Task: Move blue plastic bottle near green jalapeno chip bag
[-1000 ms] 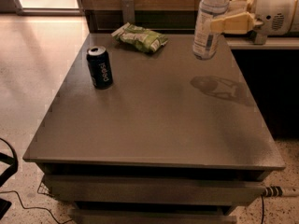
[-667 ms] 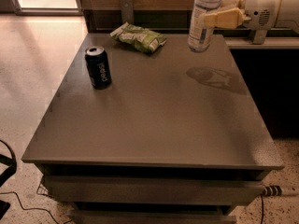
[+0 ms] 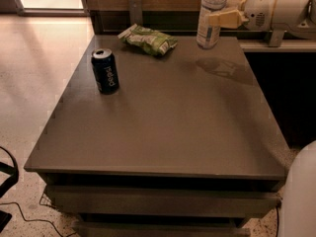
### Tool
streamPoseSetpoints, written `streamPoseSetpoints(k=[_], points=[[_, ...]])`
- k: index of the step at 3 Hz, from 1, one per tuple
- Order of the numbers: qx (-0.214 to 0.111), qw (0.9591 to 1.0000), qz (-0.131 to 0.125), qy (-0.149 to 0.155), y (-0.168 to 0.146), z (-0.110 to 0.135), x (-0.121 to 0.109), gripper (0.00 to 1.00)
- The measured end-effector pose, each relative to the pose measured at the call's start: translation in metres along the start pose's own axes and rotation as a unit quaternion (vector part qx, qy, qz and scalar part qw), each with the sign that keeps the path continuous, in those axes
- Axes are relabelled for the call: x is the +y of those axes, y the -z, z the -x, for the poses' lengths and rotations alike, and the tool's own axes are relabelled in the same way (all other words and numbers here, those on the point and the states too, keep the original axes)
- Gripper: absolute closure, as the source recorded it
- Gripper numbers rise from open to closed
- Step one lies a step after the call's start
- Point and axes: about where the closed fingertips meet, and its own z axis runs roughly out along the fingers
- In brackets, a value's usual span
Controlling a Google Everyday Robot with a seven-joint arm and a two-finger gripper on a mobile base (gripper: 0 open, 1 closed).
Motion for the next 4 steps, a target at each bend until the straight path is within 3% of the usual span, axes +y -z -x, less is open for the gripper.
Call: streamPoseSetpoints(k=[1,2,3,4], points=[[-0.025,0.9985,-0.043,-0.023,-0.018,-0.025,-0.026,1.00],[-0.040,0.9959,-0.058,-0.057,-0.055,-0.059,-0.021,1.00],[-0.029,0.9955,-0.047,-0.078,-0.077,-0.076,-0.010,1.00],[-0.028,0.9955,-0.046,-0.078,-0.077,-0.073,-0.010,0.98]])
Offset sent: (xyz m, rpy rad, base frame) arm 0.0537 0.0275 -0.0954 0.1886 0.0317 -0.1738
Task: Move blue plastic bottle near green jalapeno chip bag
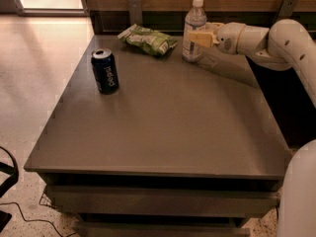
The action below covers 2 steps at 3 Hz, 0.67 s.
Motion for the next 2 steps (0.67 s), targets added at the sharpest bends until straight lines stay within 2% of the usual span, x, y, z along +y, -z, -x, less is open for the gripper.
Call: streamPoseSetpoints(k=[2], points=[[0.000,1.0000,0.002,0.000,-0.0023,0.0000,0.0014,0.55]])
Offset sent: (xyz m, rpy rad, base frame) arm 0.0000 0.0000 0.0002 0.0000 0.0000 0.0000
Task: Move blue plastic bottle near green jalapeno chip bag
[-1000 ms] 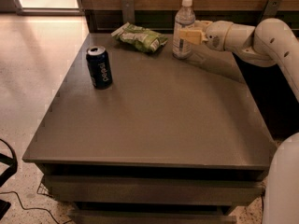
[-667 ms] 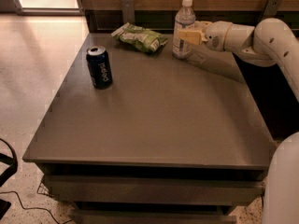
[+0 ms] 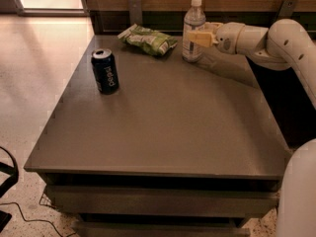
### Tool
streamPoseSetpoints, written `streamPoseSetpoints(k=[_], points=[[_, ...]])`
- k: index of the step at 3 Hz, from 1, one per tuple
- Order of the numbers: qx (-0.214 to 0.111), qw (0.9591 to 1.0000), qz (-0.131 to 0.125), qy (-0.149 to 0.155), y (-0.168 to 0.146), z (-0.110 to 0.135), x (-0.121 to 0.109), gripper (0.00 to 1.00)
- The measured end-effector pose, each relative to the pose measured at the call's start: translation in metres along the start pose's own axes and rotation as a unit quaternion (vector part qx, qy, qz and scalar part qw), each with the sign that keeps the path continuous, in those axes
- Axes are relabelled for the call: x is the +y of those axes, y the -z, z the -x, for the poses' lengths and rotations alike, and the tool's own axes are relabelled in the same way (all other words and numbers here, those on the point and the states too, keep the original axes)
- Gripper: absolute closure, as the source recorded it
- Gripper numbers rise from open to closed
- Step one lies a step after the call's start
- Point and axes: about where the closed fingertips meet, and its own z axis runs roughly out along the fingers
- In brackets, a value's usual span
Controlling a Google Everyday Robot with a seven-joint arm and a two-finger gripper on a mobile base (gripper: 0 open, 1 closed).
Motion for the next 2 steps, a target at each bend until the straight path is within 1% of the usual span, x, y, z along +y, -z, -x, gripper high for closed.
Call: streamPoseSetpoints(k=[1,2], points=[[0.000,1.0000,0.000,0.000,-0.0002,0.0002,0.0001,0.30],[0.000,1.0000,0.000,0.000,-0.0002,0.0002,0.0001,0.08]])
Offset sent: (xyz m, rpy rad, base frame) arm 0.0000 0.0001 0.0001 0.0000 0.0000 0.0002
